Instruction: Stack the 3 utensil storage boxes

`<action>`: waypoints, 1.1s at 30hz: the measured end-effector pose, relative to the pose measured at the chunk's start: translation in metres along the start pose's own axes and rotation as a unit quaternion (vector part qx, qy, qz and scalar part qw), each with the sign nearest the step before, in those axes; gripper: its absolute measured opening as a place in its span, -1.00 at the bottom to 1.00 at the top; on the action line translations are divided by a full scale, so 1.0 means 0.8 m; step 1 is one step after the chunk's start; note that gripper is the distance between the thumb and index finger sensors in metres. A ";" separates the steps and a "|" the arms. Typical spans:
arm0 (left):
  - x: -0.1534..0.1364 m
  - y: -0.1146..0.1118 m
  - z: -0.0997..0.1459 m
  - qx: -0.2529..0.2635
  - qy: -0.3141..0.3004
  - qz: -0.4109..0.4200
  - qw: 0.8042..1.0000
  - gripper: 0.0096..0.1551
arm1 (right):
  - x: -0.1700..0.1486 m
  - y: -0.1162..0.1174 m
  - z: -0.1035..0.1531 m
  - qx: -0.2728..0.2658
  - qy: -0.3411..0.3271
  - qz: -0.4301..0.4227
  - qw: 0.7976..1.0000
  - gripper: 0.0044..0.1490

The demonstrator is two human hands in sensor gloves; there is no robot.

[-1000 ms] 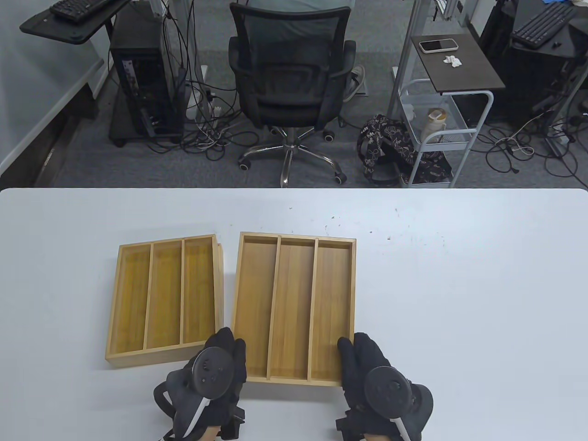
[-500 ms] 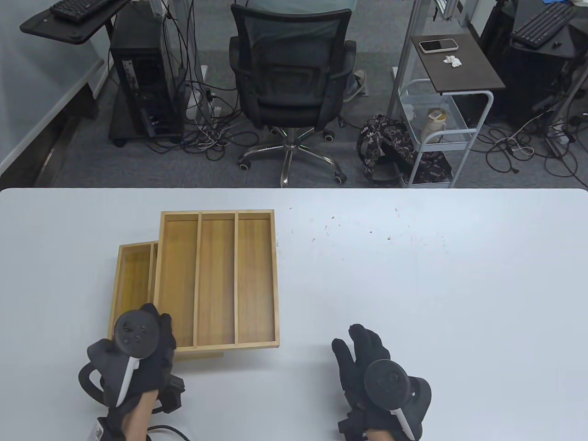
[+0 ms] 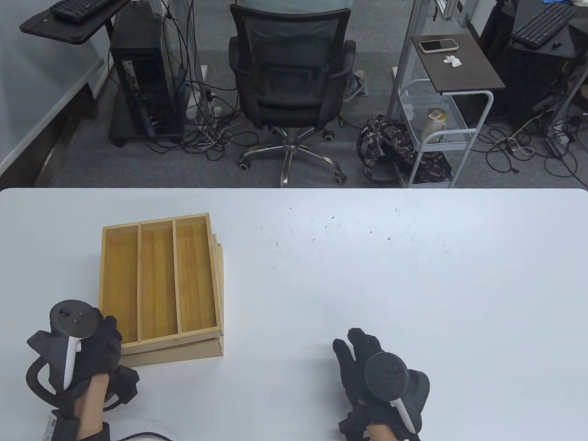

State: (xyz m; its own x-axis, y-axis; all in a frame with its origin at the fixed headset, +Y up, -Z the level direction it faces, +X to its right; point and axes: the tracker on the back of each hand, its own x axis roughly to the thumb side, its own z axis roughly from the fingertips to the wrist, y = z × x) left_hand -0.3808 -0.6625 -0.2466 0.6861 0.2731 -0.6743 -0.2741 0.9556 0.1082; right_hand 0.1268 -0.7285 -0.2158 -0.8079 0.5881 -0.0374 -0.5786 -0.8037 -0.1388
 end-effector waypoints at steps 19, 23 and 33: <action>-0.003 -0.028 -0.004 0.021 0.031 -0.018 0.999 -0.37 | -0.004 -0.002 -0.001 0.007 0.016 0.002 1.000 -0.18; 0.003 -0.021 0.015 0.038 0.007 -0.017 0.999 -0.03 | -0.005 -0.004 -0.002 0.006 0.017 0.000 1.000 -0.16; 0.088 0.009 0.120 -0.023 -0.162 0.042 0.986 0.03 | -0.003 -0.014 0.001 -0.018 0.007 0.009 1.000 -0.07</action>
State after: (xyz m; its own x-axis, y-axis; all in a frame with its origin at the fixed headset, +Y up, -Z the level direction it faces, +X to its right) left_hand -0.2700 -0.6262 -0.2234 0.8373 0.3788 -0.3943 -0.3635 0.9243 0.1161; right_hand 0.1347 -0.7212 -0.2132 -0.8166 0.5747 -0.0543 -0.5590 -0.8107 -0.1741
